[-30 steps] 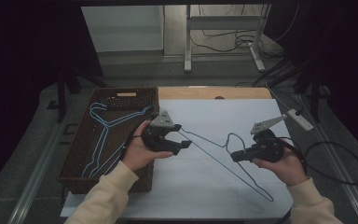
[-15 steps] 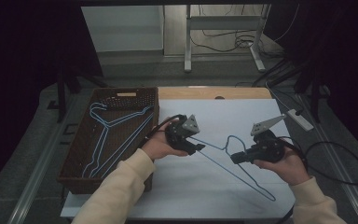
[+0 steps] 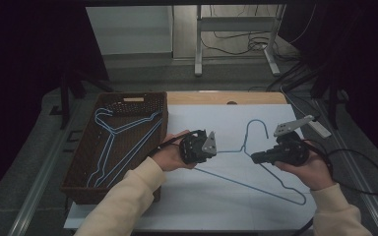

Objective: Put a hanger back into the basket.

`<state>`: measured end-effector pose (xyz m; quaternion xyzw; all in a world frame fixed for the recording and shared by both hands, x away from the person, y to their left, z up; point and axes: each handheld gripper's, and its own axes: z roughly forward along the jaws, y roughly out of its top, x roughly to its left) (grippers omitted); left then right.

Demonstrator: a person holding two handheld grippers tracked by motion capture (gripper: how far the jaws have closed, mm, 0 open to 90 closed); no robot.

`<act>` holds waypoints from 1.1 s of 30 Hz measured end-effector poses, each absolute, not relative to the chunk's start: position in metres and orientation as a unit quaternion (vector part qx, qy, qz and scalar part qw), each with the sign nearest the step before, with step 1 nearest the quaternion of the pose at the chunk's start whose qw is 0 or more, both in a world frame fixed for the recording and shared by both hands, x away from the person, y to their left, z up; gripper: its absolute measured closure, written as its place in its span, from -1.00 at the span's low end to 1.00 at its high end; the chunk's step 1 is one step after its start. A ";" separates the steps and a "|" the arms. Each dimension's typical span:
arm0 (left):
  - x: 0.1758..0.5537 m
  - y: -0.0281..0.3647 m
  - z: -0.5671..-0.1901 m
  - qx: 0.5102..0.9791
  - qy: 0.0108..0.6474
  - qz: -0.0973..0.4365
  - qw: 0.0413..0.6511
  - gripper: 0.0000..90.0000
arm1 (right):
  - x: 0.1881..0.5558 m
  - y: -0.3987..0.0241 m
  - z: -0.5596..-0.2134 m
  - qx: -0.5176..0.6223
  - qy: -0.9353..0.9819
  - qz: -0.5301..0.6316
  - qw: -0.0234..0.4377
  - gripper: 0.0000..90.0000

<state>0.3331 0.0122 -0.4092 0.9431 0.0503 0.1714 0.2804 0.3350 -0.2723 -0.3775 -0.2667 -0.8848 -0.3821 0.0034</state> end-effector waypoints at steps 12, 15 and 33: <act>0.326 0.033 -0.392 0.922 0.116 0.140 0.341 0.93 | 0.331 -0.292 -0.375 -0.280 -0.824 -0.483 -0.095 0.41; 0.324 0.043 -0.386 0.912 0.138 0.138 0.361 0.93 | 0.329 -0.295 -0.375 -0.283 -0.811 -0.499 -0.112 0.27; 0.307 0.112 -0.356 0.853 0.259 0.162 0.423 0.93 | 0.324 -0.298 -0.397 -0.304 -0.786 -0.514 -0.158 -0.23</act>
